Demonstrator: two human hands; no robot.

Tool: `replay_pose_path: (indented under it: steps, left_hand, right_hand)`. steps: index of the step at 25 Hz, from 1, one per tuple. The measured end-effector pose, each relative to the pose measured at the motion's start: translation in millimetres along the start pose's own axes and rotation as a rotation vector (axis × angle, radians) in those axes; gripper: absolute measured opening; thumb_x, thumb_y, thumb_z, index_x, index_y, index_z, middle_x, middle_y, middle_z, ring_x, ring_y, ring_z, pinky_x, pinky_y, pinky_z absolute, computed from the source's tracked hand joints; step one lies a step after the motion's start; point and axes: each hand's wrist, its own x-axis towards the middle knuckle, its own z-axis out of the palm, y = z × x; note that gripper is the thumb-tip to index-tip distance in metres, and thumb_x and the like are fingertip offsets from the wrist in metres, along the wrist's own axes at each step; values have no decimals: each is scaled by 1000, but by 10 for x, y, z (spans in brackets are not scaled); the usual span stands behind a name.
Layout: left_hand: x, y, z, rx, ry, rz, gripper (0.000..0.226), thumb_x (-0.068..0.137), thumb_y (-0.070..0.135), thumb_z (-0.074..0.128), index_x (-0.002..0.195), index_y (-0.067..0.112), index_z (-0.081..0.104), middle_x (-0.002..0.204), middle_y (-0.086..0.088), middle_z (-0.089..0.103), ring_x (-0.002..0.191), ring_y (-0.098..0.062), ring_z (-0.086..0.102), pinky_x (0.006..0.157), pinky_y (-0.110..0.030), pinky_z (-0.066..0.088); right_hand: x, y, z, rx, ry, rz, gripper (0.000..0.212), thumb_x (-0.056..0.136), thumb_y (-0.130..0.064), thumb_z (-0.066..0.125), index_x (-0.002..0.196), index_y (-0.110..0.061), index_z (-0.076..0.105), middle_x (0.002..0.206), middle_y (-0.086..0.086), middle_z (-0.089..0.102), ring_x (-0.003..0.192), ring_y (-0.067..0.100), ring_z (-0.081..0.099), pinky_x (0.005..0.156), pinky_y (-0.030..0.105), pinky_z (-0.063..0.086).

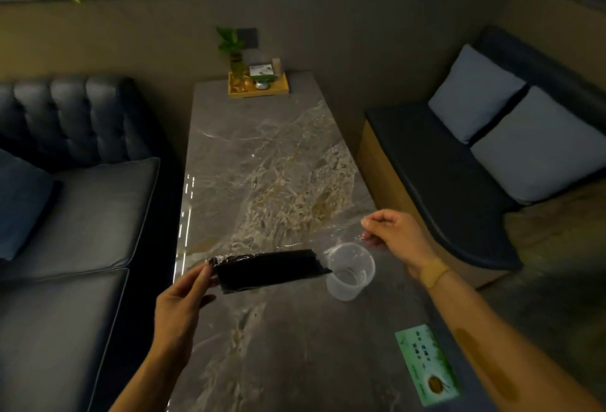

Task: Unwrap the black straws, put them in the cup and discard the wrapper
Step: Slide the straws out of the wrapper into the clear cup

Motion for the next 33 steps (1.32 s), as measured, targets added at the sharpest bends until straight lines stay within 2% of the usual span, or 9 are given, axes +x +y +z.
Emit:
replay_pose_path:
  steps: [2,5,9,11,13,16,22,26,33]
  left_hand:
    - [-57,39,0,45,18,39,23,84,32,66,103,23,76,99,0,78,91,-17,72,73,-32,53]
    - [-137,80,-20,96,57,71,25,88,32,65,108,20,75,101,-2,77,95,-22,70,73,-32,53]
    - [-217,146,-67,205,91,107,22,86,39,67,105,32,76,98,1,78,72,-5,68,60,-22,53]
    - [-213,201,-32,222,73,139,21,86,39,67,104,33,76,99,3,78,77,-4,70,59,-15,55]
    - [-189,273,34,239,54,167,22,85,40,67,104,32,76,101,4,78,88,-10,71,67,-18,57]
    - [-123,367,131,271,39,203,24,86,39,67,106,29,75,101,3,78,92,-17,71,78,-34,55]
    - [-4,562,284,352,-8,254,33,84,52,65,108,33,74,101,7,77,83,-3,69,68,-29,53]
    - [19,712,375,373,-34,272,32,83,52,66,107,32,75,100,6,77,85,-10,69,68,-35,52]
    - [-2,995,584,415,-68,301,29,75,57,66,97,41,76,93,13,78,78,-2,69,65,-33,52]
  right_hand:
    - [52,118,-8,14,-42,24,10,90,-15,64,83,-12,69,74,9,70,62,14,65,65,30,55]
    - [120,227,-7,20,-123,36,12,91,-17,64,90,-7,69,76,8,72,63,13,66,63,27,56]
    - [181,323,-10,64,-173,68,13,91,-18,63,91,-6,70,74,6,72,65,16,66,63,28,56]
    - [200,385,-27,104,-168,95,12,91,-17,63,89,-7,70,73,6,71,65,17,66,65,29,56]
    - [219,437,-47,134,-170,118,10,92,-16,62,87,-10,69,73,6,70,64,17,65,67,31,56]
    - [240,506,-85,176,-170,149,10,92,-14,61,86,-9,68,73,7,69,62,15,64,66,32,55]
    - [271,599,-117,281,-156,211,9,93,-10,59,89,-5,65,74,9,66,61,17,61,61,29,55]
    - [307,666,-122,315,-161,237,9,93,-10,59,88,-5,65,76,10,65,63,18,61,61,31,55]
    - [350,781,-70,350,-166,289,12,92,-11,60,83,-7,66,76,11,65,64,19,60,66,36,55]
